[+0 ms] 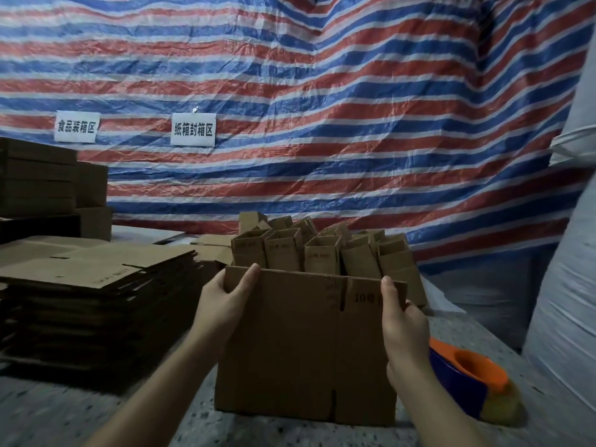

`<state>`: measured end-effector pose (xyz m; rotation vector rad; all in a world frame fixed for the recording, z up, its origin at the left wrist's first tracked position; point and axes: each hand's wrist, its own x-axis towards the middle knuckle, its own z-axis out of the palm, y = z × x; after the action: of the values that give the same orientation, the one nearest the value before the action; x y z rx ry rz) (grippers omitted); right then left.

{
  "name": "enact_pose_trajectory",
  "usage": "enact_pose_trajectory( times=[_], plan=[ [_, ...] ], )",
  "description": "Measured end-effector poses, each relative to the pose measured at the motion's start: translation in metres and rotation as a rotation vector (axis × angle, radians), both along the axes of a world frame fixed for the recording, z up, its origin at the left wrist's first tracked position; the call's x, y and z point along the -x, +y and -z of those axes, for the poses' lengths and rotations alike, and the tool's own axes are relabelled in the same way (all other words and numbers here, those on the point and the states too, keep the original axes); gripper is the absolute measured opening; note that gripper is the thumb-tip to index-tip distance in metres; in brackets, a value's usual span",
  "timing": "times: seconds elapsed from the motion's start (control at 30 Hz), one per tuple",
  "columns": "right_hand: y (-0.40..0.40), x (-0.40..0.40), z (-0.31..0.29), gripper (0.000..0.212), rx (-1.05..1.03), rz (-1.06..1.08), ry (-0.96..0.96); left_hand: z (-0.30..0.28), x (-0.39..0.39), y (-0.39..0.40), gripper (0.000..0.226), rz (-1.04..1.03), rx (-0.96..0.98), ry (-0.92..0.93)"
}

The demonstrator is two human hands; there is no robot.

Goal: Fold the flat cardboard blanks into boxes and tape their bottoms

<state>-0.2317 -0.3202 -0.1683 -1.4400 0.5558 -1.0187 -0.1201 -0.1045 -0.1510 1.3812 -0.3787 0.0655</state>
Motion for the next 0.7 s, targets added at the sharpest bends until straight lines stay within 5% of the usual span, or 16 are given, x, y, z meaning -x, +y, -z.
enact_pose_trajectory(
  times=[0.2, 0.4, 0.7],
  plan=[
    [0.001, -0.001, 0.0, 0.057, 0.016, -0.002, 0.007, -0.007, -0.01, 0.0, 0.073, 0.053, 0.014, 0.104],
    [0.008, 0.008, 0.004, 0.084, 0.083, 0.048, 0.006, 0.011, -0.008, 0.01, 0.07, 0.168, -0.027, 0.094],
    [0.016, 0.012, 0.004, 0.072, 0.15, 0.041, -0.054, 0.019, 0.001, 0.012, 0.055, 0.233, 0.041, 0.052]
  ],
)
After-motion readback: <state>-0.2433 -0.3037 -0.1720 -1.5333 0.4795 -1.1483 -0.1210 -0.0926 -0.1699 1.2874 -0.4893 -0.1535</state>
